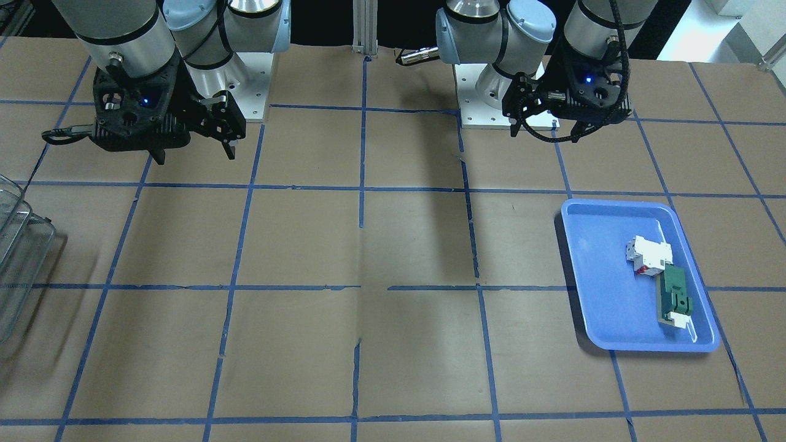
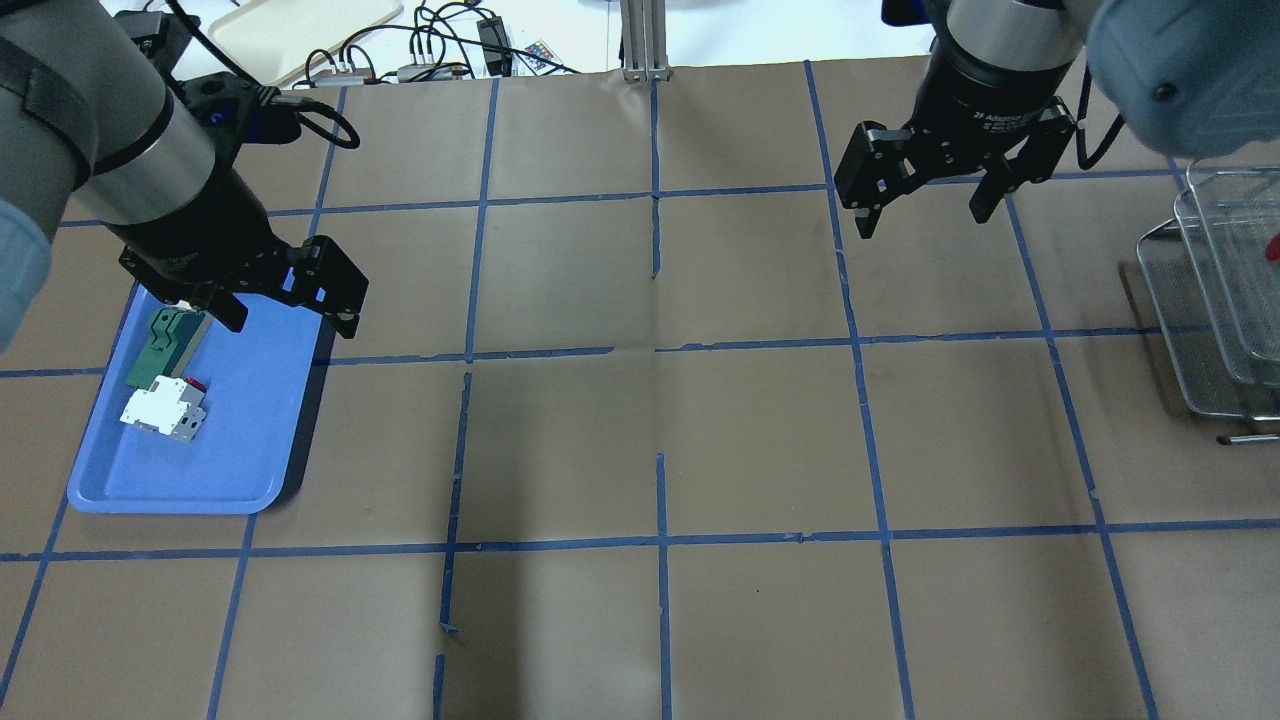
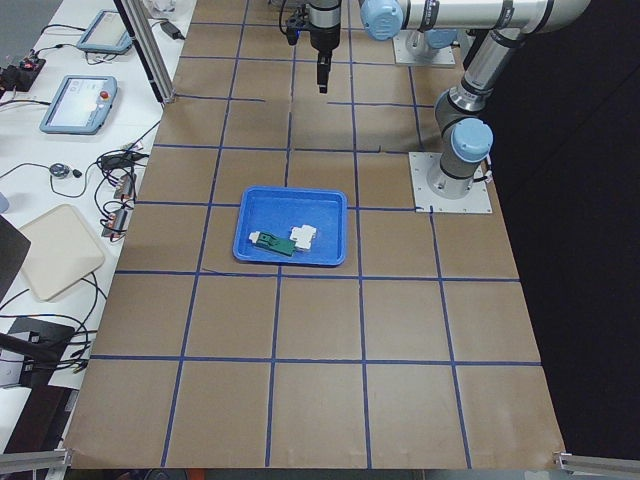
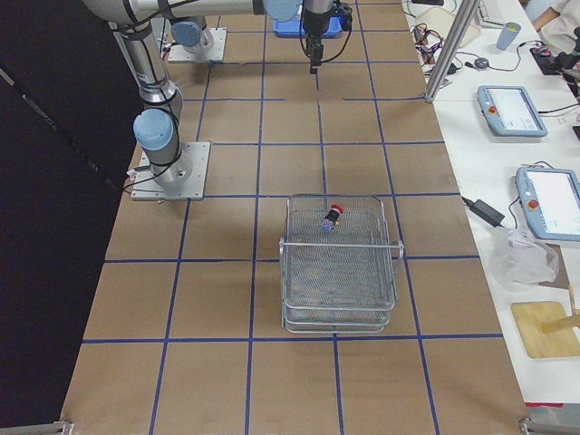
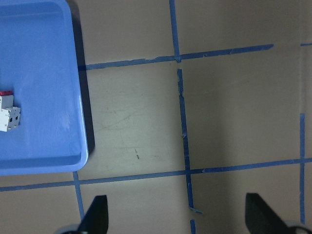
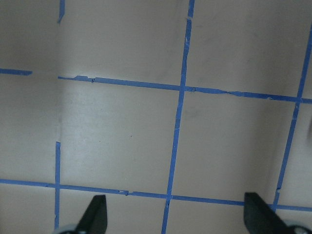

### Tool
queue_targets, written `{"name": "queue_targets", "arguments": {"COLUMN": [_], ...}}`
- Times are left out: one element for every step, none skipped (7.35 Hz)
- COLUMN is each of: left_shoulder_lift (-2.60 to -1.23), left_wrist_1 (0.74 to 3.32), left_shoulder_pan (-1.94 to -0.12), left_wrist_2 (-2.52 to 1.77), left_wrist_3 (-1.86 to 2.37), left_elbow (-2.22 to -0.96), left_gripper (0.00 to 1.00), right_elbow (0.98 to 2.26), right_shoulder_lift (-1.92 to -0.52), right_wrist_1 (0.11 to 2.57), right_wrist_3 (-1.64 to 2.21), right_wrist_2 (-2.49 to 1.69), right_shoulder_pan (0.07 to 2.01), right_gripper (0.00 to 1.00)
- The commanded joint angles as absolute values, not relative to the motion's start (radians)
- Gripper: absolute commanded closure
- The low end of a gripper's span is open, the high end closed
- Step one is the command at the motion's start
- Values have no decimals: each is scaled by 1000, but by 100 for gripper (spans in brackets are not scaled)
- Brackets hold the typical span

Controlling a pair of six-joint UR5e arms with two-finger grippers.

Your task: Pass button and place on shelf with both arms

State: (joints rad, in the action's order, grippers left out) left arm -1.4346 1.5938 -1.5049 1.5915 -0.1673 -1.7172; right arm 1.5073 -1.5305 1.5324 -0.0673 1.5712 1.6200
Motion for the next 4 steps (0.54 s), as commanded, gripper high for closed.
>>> {"name": "queue_targets", "arguments": {"left_shoulder_lift": [-1436, -1436, -1436, -1436], "left_wrist_1": [1592, 1592, 1594, 1592], "left_shoulder_pan": [-1505, -1505, -1505, -1505], "left_wrist_2": [1591, 1592, 1592, 1589], "left_wrist_3": [-169, -169, -169, -169], "left_elbow": [-1721, -1726, -1724, -1726], "left_gripper": [0, 0, 0, 0], "right_elbow": [1505, 1517, 1525, 1525], "right_shoulder_lift": [-1528, -1531, -1528, -1528], "right_wrist_1": [1563, 1569, 1575, 1577], "right_wrist_3": [-58, -64, -57, -57], "right_wrist_2": [1597, 1620, 1621, 1623], "right_shoulder_pan": [1629, 1629, 1629, 1629], "right_gripper": [0, 0, 0, 0]}}
